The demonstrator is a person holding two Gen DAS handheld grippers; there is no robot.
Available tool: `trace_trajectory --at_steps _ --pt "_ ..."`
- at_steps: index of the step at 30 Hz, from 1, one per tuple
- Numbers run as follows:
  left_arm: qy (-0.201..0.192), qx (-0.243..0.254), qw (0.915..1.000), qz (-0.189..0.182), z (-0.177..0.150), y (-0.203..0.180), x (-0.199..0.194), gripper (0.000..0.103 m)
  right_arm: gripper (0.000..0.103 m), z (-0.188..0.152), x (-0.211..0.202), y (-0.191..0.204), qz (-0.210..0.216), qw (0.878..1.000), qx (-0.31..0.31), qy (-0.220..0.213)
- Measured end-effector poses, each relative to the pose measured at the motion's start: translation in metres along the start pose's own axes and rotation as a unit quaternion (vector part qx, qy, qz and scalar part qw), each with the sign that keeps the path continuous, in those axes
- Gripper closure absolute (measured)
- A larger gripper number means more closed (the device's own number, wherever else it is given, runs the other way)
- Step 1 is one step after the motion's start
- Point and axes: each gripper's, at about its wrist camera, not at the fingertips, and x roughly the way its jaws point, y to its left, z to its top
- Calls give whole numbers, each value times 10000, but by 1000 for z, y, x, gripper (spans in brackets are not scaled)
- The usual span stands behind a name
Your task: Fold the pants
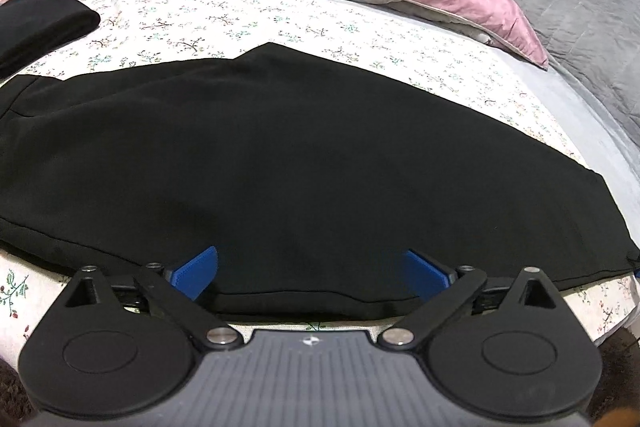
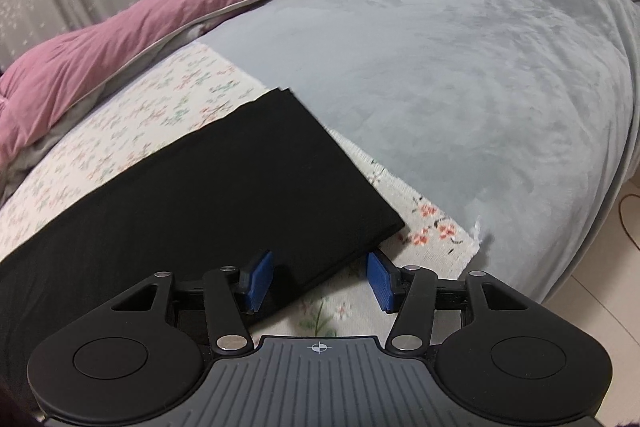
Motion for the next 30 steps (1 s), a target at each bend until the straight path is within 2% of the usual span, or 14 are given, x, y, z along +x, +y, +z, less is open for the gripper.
trace_trajectory --at_steps 9,11,13,14,15,16,19,23,26,30 --pt "80 -159 9998 57 -2 2 1 0 53 -1 15 14 -516 9982 85 -296" --pt "78 -186 9998 48 -2 2 1 0 58 0 17 20 -687 9971 23 -329" --pt "79 -224 9997 27 -2 2 0 0 71 0 18 24 -785 9962 -44 -372" --pt "75 -243 9997 9 -2 3 0 0 76 0 18 25 -755 9964 -51 -371" --pt "72 -264 9996 -1 -2 3 0 0 89 1 19 26 -671 9971 -60 -345" --pt "71 -291 9996 -13 -2 4 0 0 95 2 19 28 -600 9977 -66 -309" --pt "51 -382 9992 -73 0 6 -1 0 96 4 15 41 -608 9971 -265 -367" --pt "37 -457 9986 -279 4 5 0 0 96 9 0 70 -371 9943 -773 -633" --pt "75 -546 9970 -542 6 2 5 0 97 11 -13 105 -147 9862 -1437 -815" --pt "197 -739 9922 -989 9 -2 12 0 99 4 -26 155 369 9680 -2326 -866"
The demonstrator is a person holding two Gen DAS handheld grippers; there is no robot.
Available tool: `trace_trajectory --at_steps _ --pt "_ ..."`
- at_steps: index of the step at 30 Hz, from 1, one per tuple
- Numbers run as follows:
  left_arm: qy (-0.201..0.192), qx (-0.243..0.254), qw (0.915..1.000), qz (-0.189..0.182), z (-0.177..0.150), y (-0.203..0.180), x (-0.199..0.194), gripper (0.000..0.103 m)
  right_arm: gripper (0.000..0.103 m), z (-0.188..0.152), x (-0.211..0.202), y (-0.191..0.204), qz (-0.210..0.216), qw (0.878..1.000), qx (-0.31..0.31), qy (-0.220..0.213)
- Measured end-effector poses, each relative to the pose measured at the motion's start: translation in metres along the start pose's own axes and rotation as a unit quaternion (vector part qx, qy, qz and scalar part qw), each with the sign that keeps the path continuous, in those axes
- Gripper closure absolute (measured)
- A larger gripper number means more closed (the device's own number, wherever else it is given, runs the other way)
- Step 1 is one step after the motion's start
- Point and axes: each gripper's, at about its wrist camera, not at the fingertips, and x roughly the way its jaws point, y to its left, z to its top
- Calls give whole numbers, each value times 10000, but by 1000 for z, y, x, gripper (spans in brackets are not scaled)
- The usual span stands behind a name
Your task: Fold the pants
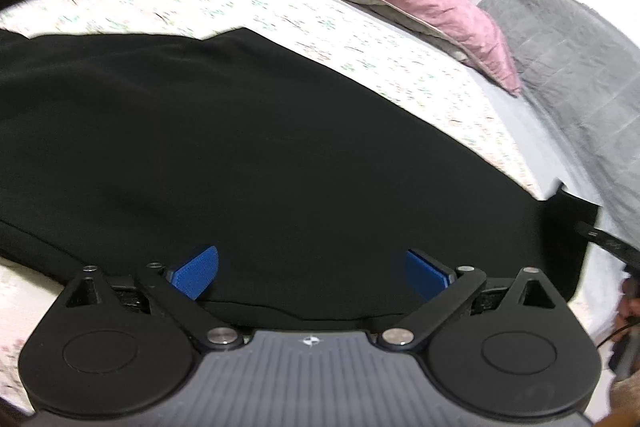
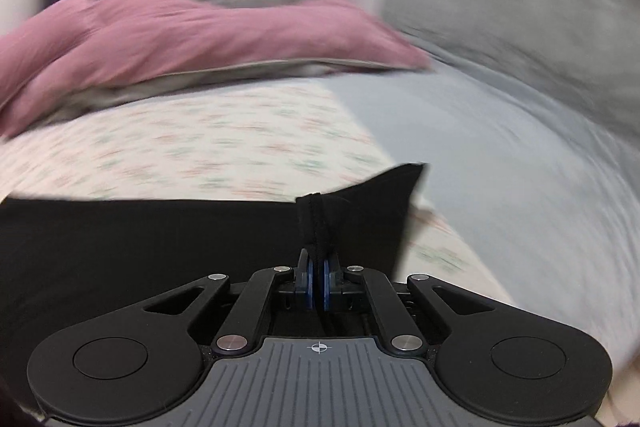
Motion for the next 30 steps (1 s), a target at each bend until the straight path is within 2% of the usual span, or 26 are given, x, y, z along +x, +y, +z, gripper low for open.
trace_trajectory --at_steps 2,3,5,8,12,17,18,20,22,25,29,30 --pt "59 -121 9996 -268 1 -2 4 1 99 4 -3 27 329 9984 -462 -16" --pt "99 -186 9989 -427 2 -2 6 4 99 5 -3 38 503 9967 -642 -11" --pt "152 -328 9965 -749 2 -2 12 28 99 3 -5 63 866 9915 -975 50" --pt "374 -529 9911 -1167 2 -5 25 42 100 -7 -9 101 1306 9801 -1485 180" --pt "650 -823 9822 -1560 3 -10 41 43 99 -30 -8 140 1554 9640 -2123 377" --pt "861 -1385 9690 -1858 9 -11 58 43 99 -52 -10 162 1811 9509 -2433 617" --pt "900 -1508 9658 -1906 10 -10 61 43 94 -57 -9 166 1810 9496 -2470 662" --pt "957 -1654 9620 -1952 10 -8 63 43 92 -62 -10 170 1681 9506 -2532 636" --pt "1008 -1712 9604 -1954 11 -11 65 43 82 -65 -10 173 1590 9499 -2620 608" --pt "1090 -1721 9590 -1970 14 -14 67 41 73 -69 -11 179 1396 9479 -2830 428" --pt "1273 -1923 9502 -2094 18 -18 81 34 76 -72 -12 183 1378 9446 -2969 265" --pt "1317 -1948 9490 -2100 20 -21 85 34 82 -72 -12 183 1448 9437 -2964 234"
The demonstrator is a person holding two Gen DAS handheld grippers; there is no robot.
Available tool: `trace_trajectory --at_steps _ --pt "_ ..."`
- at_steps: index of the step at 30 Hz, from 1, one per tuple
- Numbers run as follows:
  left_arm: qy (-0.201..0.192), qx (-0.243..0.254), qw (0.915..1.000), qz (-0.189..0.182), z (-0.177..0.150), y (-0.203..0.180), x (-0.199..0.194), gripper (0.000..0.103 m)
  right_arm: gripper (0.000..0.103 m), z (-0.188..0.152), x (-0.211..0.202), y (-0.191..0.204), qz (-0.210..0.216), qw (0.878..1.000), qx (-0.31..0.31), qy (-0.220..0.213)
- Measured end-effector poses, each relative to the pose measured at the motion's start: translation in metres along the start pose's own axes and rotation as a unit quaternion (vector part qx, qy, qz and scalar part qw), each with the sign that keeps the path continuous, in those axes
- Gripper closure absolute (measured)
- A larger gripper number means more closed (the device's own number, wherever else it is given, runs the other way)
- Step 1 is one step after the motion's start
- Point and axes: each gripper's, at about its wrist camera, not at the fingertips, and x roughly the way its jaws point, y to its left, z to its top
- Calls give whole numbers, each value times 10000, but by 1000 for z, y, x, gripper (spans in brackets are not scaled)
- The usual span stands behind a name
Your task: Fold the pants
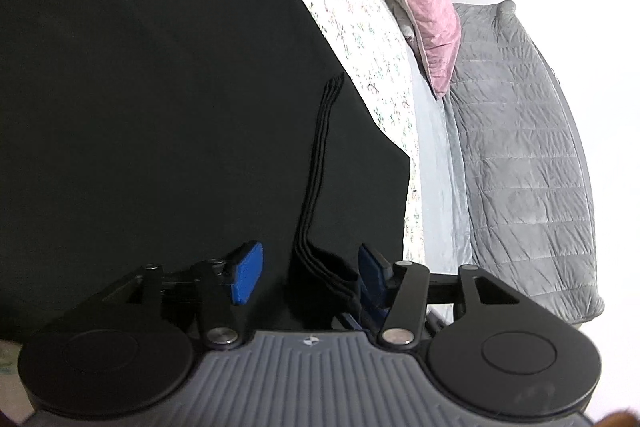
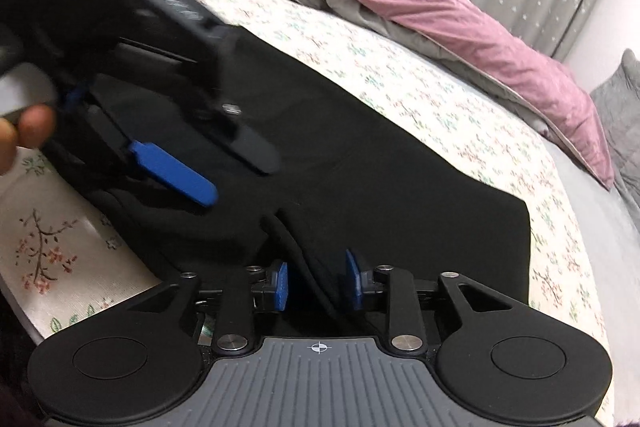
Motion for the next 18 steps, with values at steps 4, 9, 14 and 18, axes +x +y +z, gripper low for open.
trace_trajectory --at_steps 4,9,14,18 --pt "64 -1 10000 32 7 -6 14 34 95 -4 -12 -4 291 9995 79 -43" --pt "-24 180 9997 168 16 -16 32 36 95 -6 -26 -26 623 9960 633 -134" --pt "-194 377 9986 319 21 -22 44 59 95 -7 -35 -43 949 9889 1119 -214" --pt "-200 442 9971 579 23 -21 44 84 95 -9 -37 -43 1061 9864 1230 -241"
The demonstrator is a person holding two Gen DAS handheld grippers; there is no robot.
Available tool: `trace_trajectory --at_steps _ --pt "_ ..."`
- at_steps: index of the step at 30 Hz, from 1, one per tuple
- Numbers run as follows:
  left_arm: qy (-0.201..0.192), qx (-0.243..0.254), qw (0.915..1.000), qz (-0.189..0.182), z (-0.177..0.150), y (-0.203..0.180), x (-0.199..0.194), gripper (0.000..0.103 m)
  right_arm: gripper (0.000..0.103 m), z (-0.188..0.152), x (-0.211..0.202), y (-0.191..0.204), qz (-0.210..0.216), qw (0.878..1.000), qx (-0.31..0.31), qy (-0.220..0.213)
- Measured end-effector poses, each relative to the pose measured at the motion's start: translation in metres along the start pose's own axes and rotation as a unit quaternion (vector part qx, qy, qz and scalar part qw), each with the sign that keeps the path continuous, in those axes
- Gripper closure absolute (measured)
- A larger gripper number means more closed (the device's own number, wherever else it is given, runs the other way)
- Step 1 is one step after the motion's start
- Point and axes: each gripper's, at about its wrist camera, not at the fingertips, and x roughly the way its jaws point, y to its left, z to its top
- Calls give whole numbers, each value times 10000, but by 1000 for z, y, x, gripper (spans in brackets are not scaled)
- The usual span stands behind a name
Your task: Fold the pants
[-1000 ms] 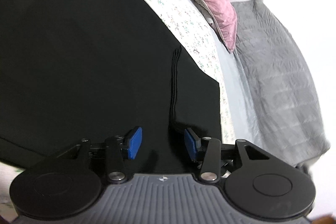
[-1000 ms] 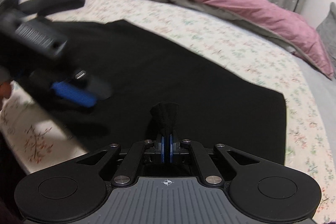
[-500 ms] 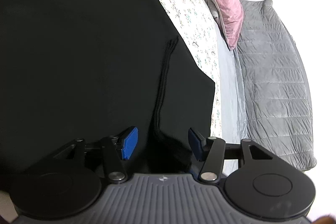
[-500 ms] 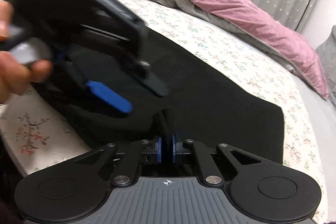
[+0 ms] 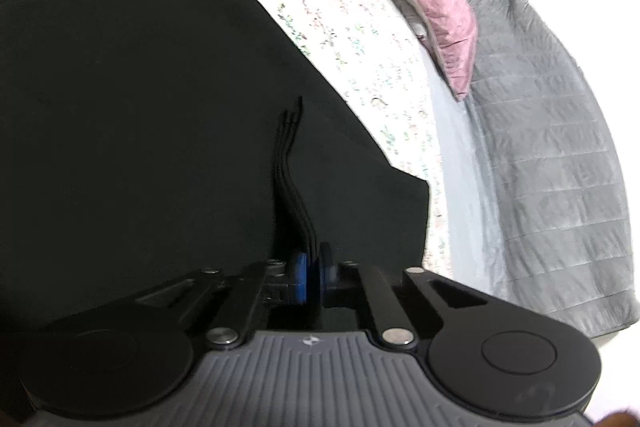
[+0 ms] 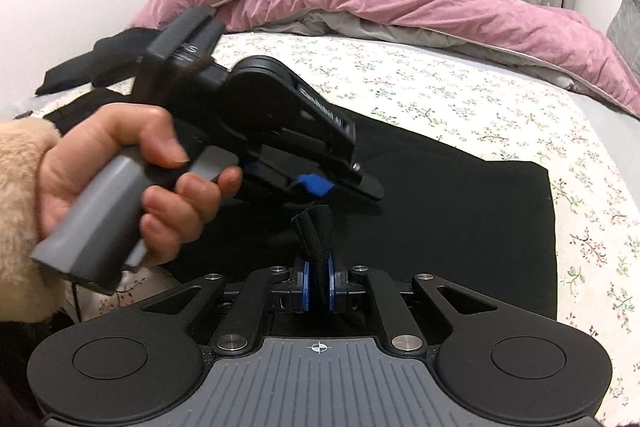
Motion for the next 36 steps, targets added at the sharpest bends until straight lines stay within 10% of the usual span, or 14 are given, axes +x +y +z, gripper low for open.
trace_trajectory --at_steps 5,8,16,36 --pt "-392 763 9940 674 0 -14 -24 85 78 3 5 2 474 9985 -113 259" --pt "-502 1056 9885 958 4 -12 -43 85 38 2 -1 10 524 9982 -242 148" --pt "-972 1642 9652 1787 14 11 -102 85 37 15 9 7 572 9983 -102 45" --pt "-1834 1312 9333 2795 48 58 -209 85 37 39 59 20 169 9993 -171 294"
